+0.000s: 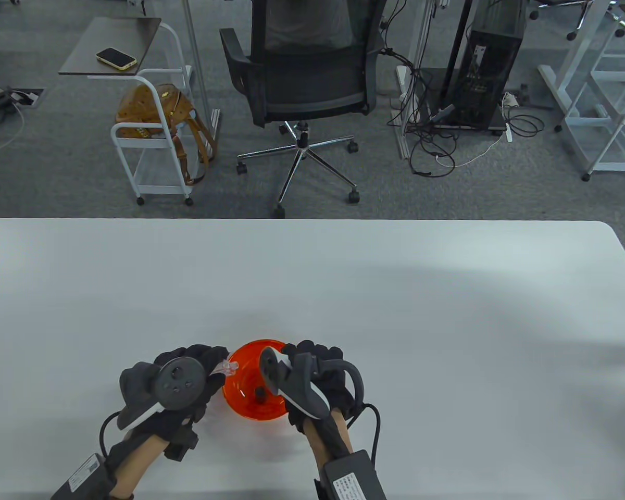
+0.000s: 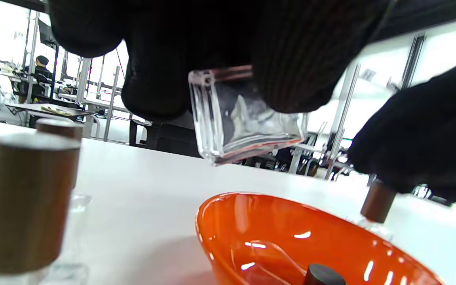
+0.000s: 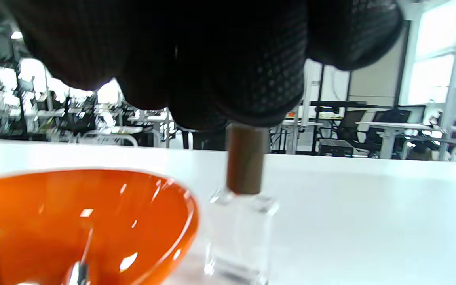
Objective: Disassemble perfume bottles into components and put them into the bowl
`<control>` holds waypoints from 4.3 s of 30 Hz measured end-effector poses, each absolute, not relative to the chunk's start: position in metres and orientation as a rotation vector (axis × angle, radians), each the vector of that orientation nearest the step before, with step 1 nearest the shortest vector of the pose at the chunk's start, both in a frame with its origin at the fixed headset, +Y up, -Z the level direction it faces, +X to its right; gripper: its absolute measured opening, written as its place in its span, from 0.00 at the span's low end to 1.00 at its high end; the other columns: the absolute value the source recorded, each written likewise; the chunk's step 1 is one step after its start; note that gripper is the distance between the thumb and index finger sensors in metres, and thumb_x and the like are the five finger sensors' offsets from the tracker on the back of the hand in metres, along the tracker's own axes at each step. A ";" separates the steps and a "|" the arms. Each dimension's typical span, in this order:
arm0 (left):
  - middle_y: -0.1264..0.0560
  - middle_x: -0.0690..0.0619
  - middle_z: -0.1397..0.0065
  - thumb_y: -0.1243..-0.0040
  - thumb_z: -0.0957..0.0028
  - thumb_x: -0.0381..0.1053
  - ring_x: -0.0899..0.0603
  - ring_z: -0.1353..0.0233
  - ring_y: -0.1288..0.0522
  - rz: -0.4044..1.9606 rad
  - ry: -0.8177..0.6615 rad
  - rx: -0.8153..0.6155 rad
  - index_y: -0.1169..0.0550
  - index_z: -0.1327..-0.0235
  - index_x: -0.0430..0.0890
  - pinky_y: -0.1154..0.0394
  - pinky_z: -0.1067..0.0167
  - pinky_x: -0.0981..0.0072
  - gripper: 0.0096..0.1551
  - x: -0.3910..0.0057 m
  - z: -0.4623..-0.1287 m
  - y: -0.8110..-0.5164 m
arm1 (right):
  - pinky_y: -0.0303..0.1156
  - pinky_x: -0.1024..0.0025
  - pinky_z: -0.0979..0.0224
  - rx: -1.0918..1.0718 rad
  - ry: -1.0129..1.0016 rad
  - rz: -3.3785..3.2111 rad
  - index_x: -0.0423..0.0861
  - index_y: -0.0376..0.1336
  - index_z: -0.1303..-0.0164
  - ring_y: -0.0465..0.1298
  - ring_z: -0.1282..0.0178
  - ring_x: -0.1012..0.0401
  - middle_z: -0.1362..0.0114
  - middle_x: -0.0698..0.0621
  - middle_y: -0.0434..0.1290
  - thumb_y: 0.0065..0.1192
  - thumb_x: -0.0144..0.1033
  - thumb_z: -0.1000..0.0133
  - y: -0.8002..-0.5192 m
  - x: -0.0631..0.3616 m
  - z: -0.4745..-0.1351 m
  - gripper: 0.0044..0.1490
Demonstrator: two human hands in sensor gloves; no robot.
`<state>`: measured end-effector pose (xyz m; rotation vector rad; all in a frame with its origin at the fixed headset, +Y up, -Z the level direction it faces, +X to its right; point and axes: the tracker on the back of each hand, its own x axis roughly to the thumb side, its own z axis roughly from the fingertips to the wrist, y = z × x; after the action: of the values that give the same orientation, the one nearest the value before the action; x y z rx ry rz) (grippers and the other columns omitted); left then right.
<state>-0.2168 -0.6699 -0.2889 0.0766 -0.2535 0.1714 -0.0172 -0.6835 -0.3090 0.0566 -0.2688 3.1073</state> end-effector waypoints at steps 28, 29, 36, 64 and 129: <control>0.14 0.49 0.33 0.28 0.56 0.53 0.40 0.37 0.16 -0.022 -0.158 -0.104 0.16 0.35 0.53 0.30 0.33 0.40 0.32 -0.183 -0.327 -0.671 | 0.78 0.51 0.39 -0.032 -0.210 2.960 0.57 0.74 0.48 0.87 0.59 0.65 0.44 0.57 0.84 0.63 0.57 0.57 -0.680 0.017 -0.315 0.30; 0.14 0.48 0.32 0.28 0.56 0.53 0.39 0.36 0.16 0.009 -0.134 -0.084 0.16 0.34 0.52 0.30 0.33 0.40 0.32 -0.197 -0.326 -0.663 | 0.78 0.51 0.39 -0.030 -0.207 2.960 0.57 0.74 0.48 0.87 0.59 0.65 0.44 0.57 0.84 0.63 0.57 0.57 -0.680 0.016 -0.315 0.30; 0.16 0.46 0.31 0.28 0.55 0.53 0.37 0.35 0.17 0.295 0.017 0.010 0.18 0.32 0.51 0.31 0.33 0.38 0.34 -0.311 -0.325 -0.649 | 0.78 0.51 0.39 -0.006 -0.176 2.975 0.57 0.74 0.48 0.87 0.59 0.65 0.44 0.57 0.84 0.62 0.57 0.57 -0.684 0.010 -0.314 0.30; 0.13 0.48 0.35 0.28 0.56 0.56 0.37 0.37 0.15 0.595 -0.122 0.029 0.18 0.37 0.52 0.28 0.35 0.38 0.31 -0.330 -0.324 -0.699 | 0.78 0.51 0.39 0.078 -0.116 2.983 0.58 0.74 0.48 0.87 0.58 0.65 0.44 0.57 0.84 0.62 0.57 0.57 -0.690 -0.007 -0.313 0.30; 0.12 0.46 0.36 0.30 0.54 0.55 0.37 0.38 0.15 0.458 -0.324 0.023 0.18 0.36 0.49 0.29 0.35 0.37 0.30 -0.265 -0.289 -0.691 | 0.79 0.51 0.41 0.337 0.020 3.281 0.55 0.71 0.41 0.85 0.62 0.67 0.41 0.55 0.82 0.75 0.50 0.62 -0.729 -0.070 -0.306 0.36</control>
<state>-0.2645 -0.6912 -0.2890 0.0228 -0.3240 0.4576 -0.0696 -0.7288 -0.3059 0.3366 0.0201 3.2806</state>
